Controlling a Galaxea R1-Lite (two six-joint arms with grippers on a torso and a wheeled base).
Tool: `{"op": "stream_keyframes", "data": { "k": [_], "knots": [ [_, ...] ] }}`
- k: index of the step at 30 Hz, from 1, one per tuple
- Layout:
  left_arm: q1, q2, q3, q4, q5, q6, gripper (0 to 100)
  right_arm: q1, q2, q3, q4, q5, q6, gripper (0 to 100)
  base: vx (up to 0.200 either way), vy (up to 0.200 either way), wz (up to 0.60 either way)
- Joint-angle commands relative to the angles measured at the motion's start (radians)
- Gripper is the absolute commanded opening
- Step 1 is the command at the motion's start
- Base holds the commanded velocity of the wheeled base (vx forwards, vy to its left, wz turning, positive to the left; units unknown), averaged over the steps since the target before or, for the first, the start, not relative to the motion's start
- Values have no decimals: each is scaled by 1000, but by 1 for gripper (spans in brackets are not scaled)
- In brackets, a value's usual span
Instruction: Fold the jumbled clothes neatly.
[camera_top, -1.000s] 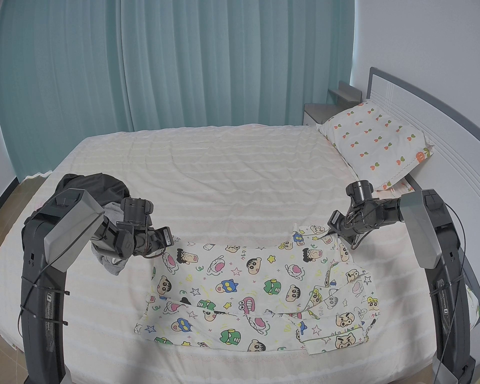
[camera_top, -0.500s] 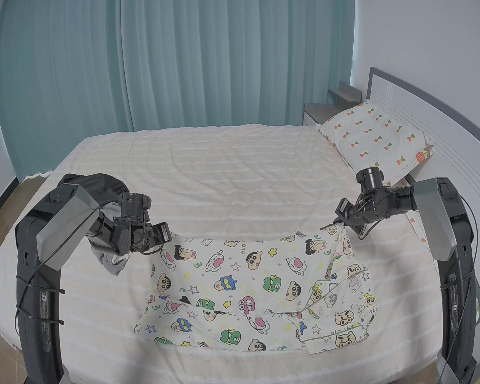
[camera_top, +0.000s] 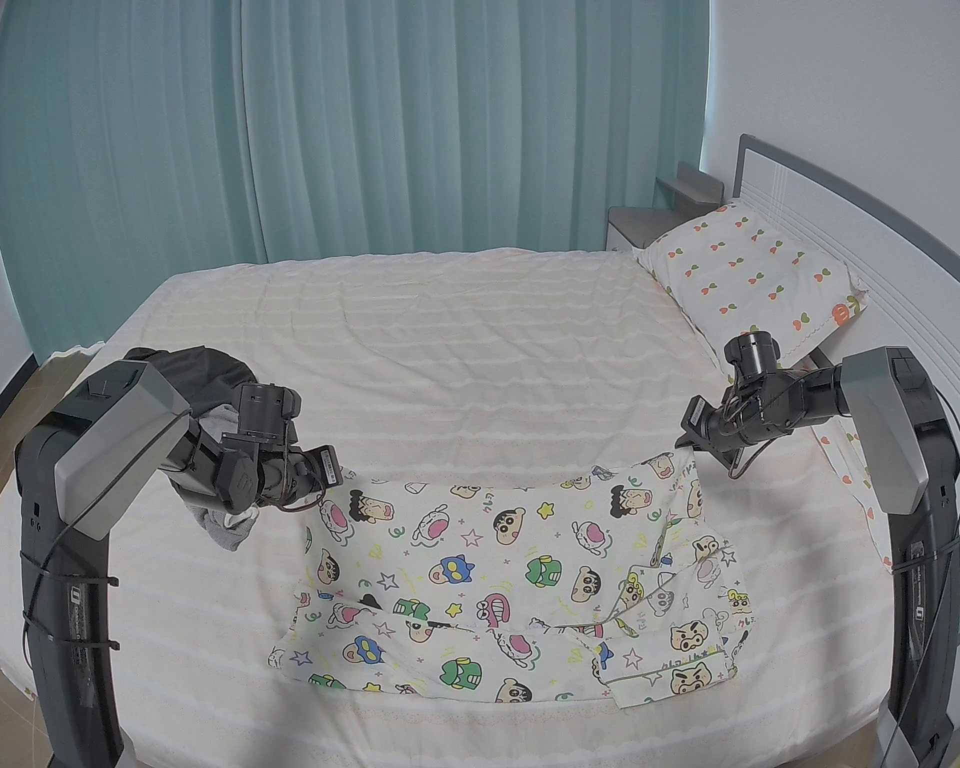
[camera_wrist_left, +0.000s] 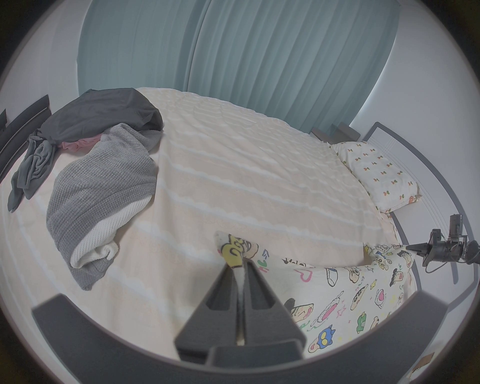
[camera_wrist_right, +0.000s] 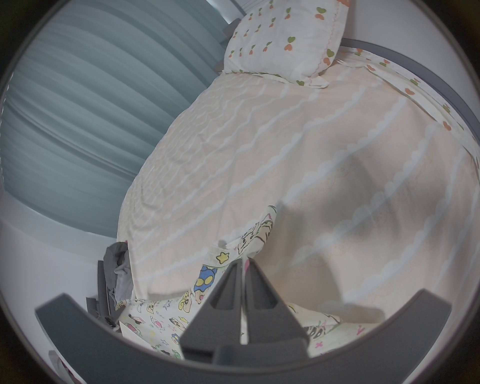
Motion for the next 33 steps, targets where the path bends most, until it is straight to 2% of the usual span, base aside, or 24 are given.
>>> {"op": "stream_keyframes", "data": {
  "k": [1, 7, 8, 11, 17, 24, 27, 31, 32, 33],
  "knots": [
    [-3, -7, 6, -1, -1, 1, 0, 7, 37, 6, 0, 1, -35, 0, 0, 0, 0],
    [-5, -3, 1, -1, 1, 1, 0, 10, 81, -14, -6, 2, -61, 0, 0, 0, 0],
    [-5, -1, 0, -1, 1, 1, 0, 8, 90, -18, -4, 2, -66, 100, 0, 0, 0],
    [-5, -1, -2, -1, -1, 1, 0, 10, 100, -21, -6, 7, -78, 100, 0, 0, 0],
    [-5, 1, -2, -1, -1, 1, 0, 8, 110, -20, -7, 82, -95, 100, 0, 0, 0],
    [-5, 1, -2, -2, -1, 1, 0, 8, 136, -32, -6, 154, -210, 100, 0, 0, 0],
    [-5, 1, -2, -2, -1, 1, 0, 8, 150, -38, -7, 162, -239, 100, 0, 0, 0],
    [-5, 1, -3, -2, -3, 1, 0, 7, 156, -43, -6, 210, -277, 100, 0, 0, 0],
    [-5, 1, -3, -2, -3, 1, 0, 5, 158, -43, -3, 222, -293, 0, 0, 0, 0],
    [-5, 1, -3, -2, -4, 0, 0, 4, 159, -43, -4, 228, -306, 0, 0, 0, 0]
  ]
}}
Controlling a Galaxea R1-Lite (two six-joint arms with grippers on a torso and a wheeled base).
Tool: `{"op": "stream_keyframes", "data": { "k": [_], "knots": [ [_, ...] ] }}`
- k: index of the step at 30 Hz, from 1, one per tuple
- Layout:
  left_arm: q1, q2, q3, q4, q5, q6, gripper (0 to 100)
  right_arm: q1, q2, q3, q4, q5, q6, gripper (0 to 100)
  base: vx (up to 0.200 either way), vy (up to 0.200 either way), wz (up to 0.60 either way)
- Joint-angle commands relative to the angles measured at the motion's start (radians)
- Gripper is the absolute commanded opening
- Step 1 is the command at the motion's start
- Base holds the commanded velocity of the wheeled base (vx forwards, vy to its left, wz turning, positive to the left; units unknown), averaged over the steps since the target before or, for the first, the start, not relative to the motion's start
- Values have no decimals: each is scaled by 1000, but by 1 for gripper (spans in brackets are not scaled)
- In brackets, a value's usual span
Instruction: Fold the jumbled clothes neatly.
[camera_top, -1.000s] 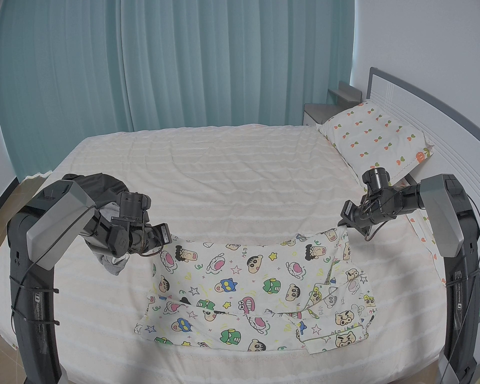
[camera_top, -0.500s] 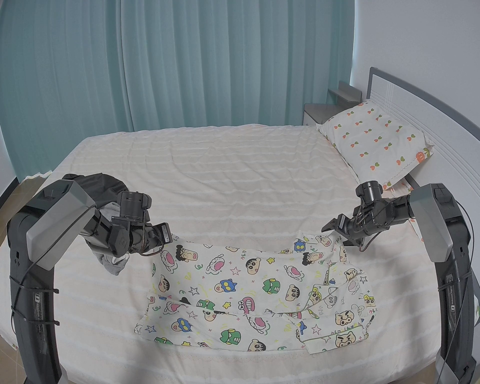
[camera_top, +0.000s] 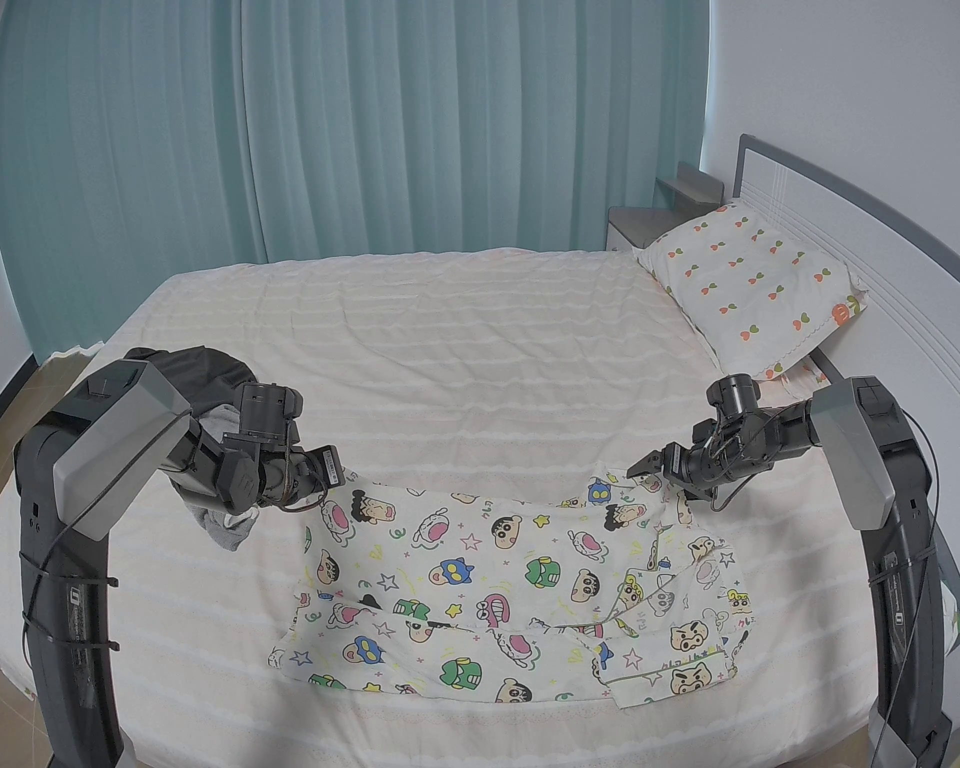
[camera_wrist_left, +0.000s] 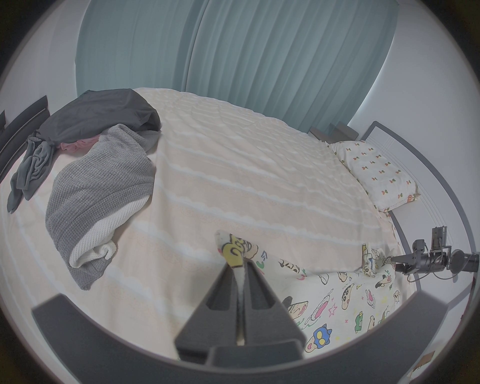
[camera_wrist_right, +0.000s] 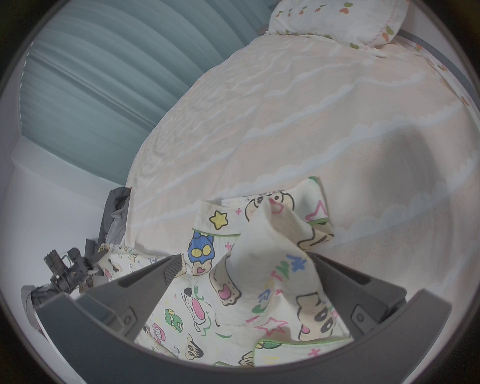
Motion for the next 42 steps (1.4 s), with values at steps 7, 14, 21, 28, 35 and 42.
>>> {"op": "stream_keyframes", "data": {
  "k": [7, 14, 21, 28, 35, 42],
  "knots": [
    [0, 1, -1, 0, 0, 0, 0, -10, 11, -1, -8, 26, -37, 0, 0, 0, 0],
    [0, -4, 5, 0, 3, 3, 0, -33, -81, 86, -11, 51, -37, 0, 0, 0, 0],
    [0, -36, 31, 0, 3, 6, 0, -40, -206, 244, -70, 63, -36, 0, 0, 0, 0],
    [0, -65, 65, -20, 3, 6, 0, -28, -278, 369, -156, 63, -36, 0, 0, 0, 0],
    [0, -76, 135, -71, 3, 34, 0, -10, -338, 497, -160, 49, -39, 0, 0, 0, 0],
    [-2, -91, 190, -72, 2, 37, 0, 12, -396, 692, -277, 48, -106, 0, 0, 0, 0]
  ]
}}
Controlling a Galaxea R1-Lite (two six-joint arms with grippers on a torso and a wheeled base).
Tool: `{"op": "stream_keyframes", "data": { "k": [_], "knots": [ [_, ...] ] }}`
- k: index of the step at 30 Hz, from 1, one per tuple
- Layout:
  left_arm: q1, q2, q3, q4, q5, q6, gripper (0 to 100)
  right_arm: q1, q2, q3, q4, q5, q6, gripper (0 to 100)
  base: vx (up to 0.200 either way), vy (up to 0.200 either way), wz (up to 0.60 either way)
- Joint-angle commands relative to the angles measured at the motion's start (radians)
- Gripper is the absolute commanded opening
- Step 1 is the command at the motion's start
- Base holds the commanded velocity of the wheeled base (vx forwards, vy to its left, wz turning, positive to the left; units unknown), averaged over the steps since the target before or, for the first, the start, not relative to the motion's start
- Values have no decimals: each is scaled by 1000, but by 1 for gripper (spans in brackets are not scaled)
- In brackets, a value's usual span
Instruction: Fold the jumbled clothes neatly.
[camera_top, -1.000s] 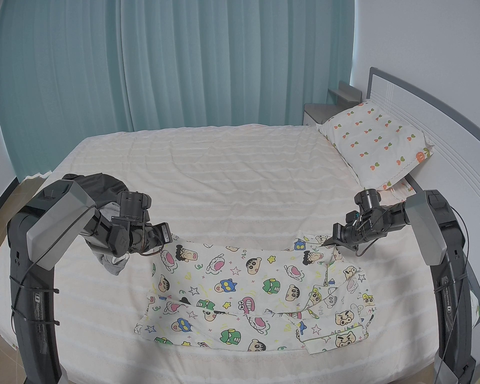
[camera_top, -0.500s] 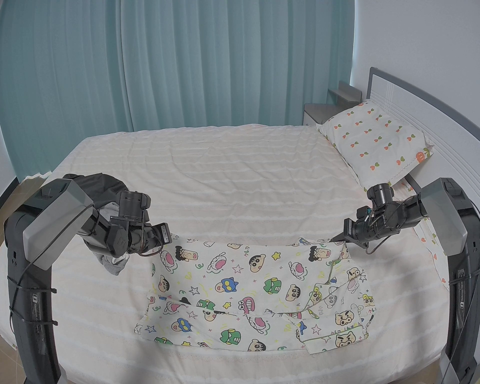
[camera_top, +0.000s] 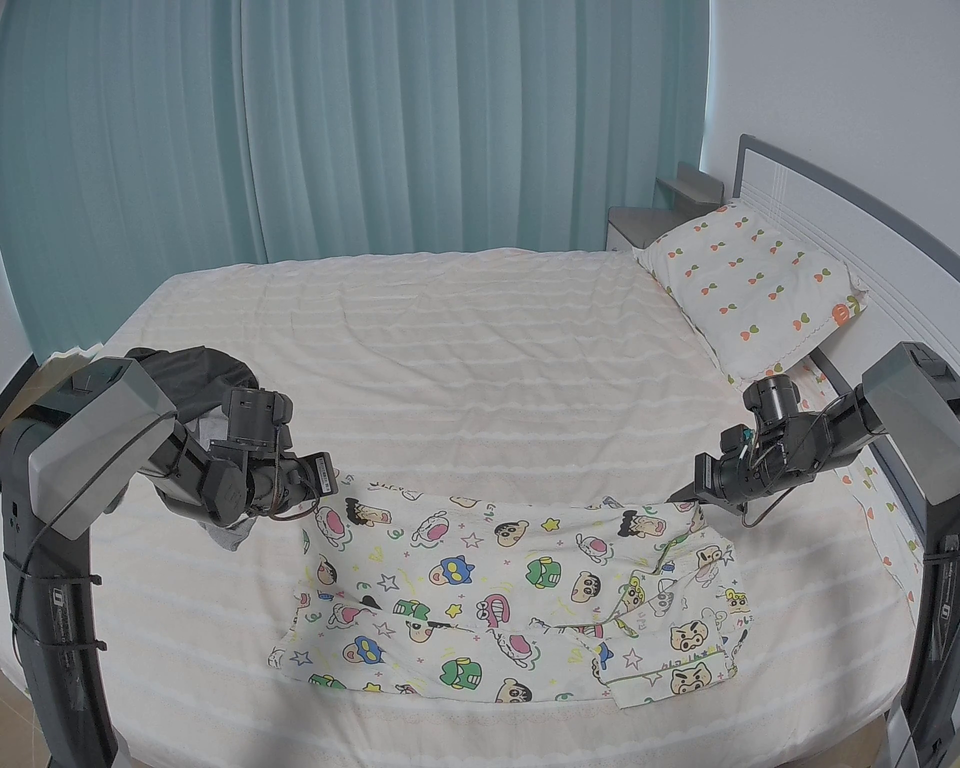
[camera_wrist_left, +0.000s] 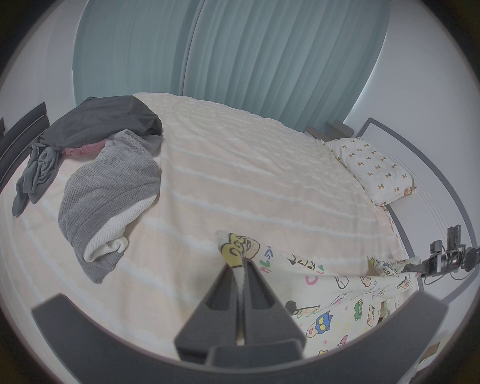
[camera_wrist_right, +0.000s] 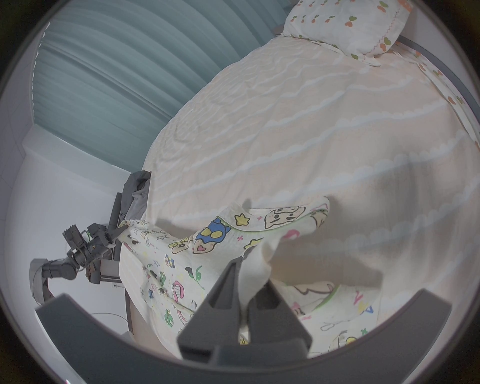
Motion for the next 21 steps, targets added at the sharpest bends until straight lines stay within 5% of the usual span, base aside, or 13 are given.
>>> {"op": "stream_keyframes", "data": {
  "k": [1, 21],
  "knots": [
    [-2, -21, 59, -7, -1, 3, 0, 21, -66, 151, -89, -3, -51, 0, 0, 0, 0],
    [-11, -36, 250, -111, -7, 18, 0, 69, -81, 476, -397, -72, -58, 0, 0, 0, 0]
  ]
}}
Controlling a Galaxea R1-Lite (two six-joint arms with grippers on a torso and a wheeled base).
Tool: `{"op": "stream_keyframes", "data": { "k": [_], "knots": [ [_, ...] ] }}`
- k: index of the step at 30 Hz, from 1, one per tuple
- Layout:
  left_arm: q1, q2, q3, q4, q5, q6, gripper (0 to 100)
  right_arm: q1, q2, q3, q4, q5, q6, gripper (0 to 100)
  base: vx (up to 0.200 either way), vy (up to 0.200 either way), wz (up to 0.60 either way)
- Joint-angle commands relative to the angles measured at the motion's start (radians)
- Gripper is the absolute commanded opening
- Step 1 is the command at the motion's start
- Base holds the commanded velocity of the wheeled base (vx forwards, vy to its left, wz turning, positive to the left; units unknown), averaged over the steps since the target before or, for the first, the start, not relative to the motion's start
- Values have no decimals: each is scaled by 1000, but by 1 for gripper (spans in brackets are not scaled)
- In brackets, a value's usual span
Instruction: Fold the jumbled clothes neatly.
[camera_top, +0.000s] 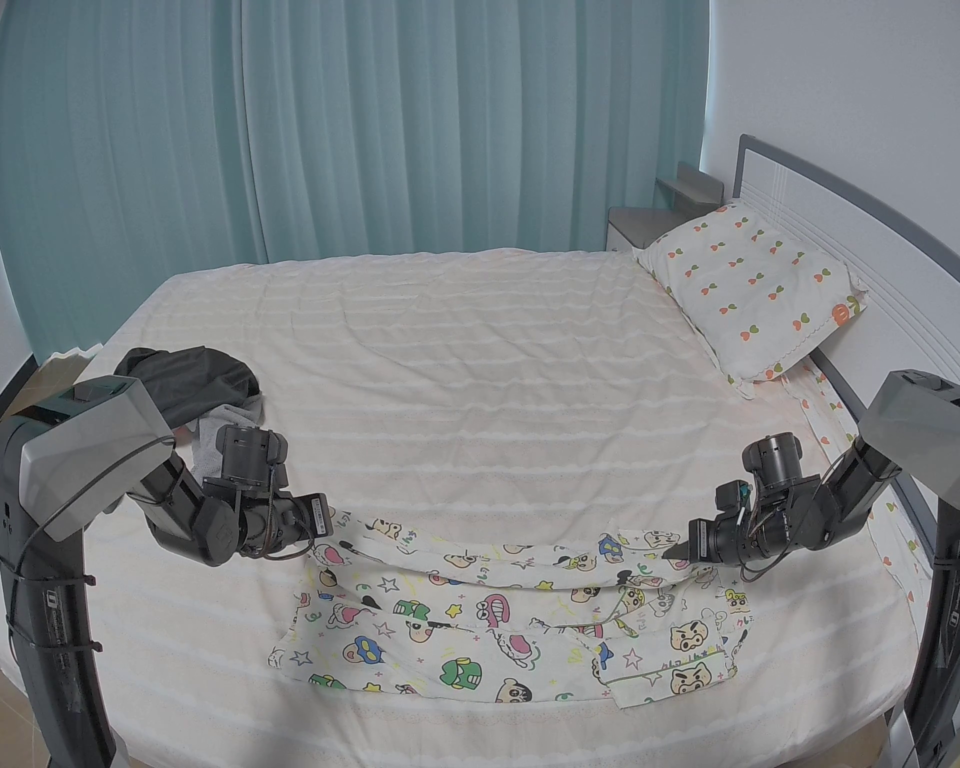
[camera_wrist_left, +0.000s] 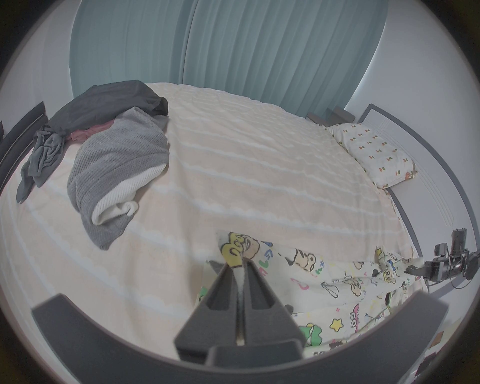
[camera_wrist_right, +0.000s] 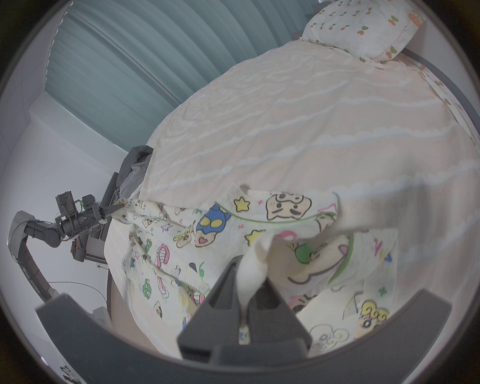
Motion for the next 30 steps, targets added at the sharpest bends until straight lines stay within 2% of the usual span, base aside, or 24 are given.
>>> {"op": "stream_keyframes", "data": {
  "k": [1, 10, 14, 30],
  "knots": [
    [0, -11, 38, 1, -4, 1, 0, 3, -14, 53, -31, 1, 0, 0, 0, 0, 0],
    [-1, -39, 96, -1, -7, 1, 0, 3, -12, 151, -149, 1, 0, 0, 0, 0, 0],
    [-7, -39, 139, -55, -5, 2, 0, 5, -8, 194, -201, -9, -6, 0, 0, 0, 0],
    [-26, -19, 228, -88, -7, 1, 0, 6, 12, 245, -215, -79, -58, 0, 0, 0, 0]
  ]
}}
